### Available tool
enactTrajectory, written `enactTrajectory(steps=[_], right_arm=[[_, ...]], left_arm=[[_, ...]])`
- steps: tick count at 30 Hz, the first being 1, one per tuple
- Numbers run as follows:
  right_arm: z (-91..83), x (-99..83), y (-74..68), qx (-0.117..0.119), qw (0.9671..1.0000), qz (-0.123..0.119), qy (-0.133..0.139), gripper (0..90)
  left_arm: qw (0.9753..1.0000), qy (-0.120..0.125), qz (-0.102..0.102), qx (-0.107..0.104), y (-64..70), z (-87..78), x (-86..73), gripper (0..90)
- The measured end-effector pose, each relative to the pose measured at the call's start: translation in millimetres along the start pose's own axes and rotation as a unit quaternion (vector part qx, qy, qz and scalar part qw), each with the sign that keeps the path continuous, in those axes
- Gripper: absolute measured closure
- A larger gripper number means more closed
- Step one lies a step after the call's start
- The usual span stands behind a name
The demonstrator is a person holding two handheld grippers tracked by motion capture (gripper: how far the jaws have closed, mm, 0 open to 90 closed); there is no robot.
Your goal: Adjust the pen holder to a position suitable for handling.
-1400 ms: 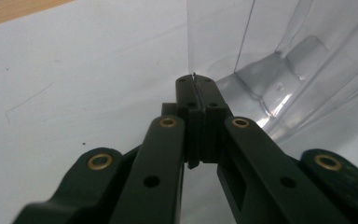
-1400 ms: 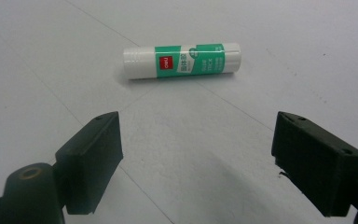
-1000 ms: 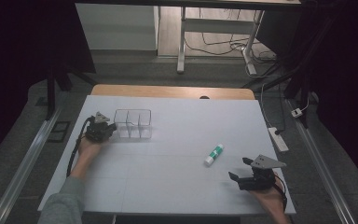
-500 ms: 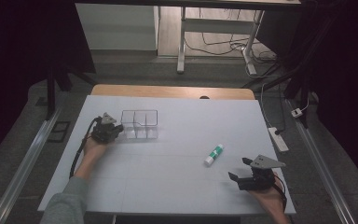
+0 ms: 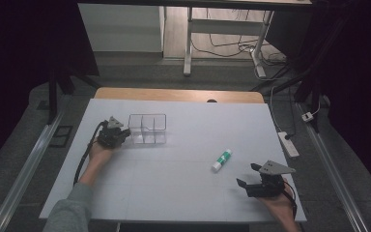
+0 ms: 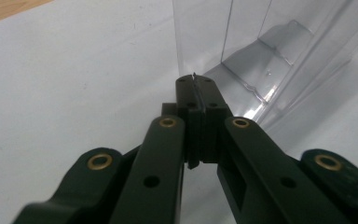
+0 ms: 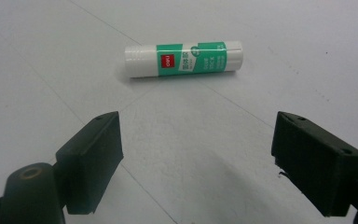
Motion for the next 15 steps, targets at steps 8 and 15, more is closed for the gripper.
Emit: enactTrajectory(steps=[8, 15], right_arm=[[0.4, 0.0, -0.3, 0.000, 1.0000, 0.001, 0.000, 15.9], [1.4, -0.3, -1.0, 0.001, 1.0000, 0.000, -0.003, 16.0]], left_arm=[[0.9999, 0.002, 0.009, -0.005, 9.6, 3.1, 6.5, 89.0], [0.9998, -0.003, 0.016, -0.007, 17.9, 9.1, 11.2, 89.0]])
Point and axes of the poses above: each handheld gripper's, and its own axes: z roughly forward along the jaws, x roughly out of its top, y roughly to its right, the point moved 6 cm from there along z, roughly forward along the jaws, and after that the axes turned 15 degrees about x, right-handed, at the moved point
